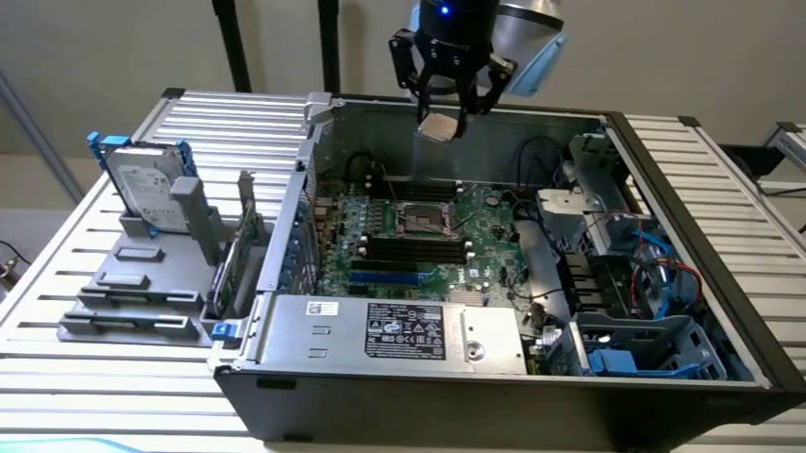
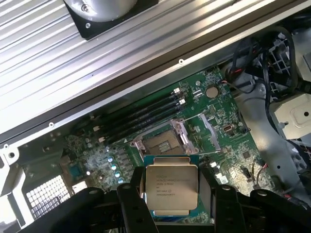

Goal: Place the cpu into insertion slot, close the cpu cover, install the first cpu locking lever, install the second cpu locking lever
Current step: 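Place the cpu into insertion slot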

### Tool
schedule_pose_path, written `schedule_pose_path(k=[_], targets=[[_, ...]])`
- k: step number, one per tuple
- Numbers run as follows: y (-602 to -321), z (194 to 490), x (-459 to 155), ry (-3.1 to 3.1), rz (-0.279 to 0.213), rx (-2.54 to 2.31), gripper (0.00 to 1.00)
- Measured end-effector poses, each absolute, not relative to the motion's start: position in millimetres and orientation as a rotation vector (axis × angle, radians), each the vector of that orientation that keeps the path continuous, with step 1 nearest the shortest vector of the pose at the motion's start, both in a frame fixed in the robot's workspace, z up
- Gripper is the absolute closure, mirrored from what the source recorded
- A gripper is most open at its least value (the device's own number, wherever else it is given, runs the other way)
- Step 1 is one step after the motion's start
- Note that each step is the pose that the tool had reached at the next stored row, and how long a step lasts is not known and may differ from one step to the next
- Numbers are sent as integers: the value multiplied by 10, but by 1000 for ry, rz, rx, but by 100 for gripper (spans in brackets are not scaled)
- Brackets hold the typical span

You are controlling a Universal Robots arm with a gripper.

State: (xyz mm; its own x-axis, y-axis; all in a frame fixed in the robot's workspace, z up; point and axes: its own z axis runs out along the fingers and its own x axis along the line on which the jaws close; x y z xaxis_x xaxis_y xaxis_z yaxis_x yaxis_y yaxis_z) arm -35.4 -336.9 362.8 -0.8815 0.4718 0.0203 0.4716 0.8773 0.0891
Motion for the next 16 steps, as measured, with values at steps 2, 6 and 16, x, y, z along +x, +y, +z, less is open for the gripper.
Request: schedule_pose_path(k=[2, 6, 16], targets=[[-3369, 3628, -354, 3027, 143, 817, 45], [-3369, 3628, -354, 2995, 143, 916, 45], [-3369, 3628, -354, 2901, 141, 1162, 45]])
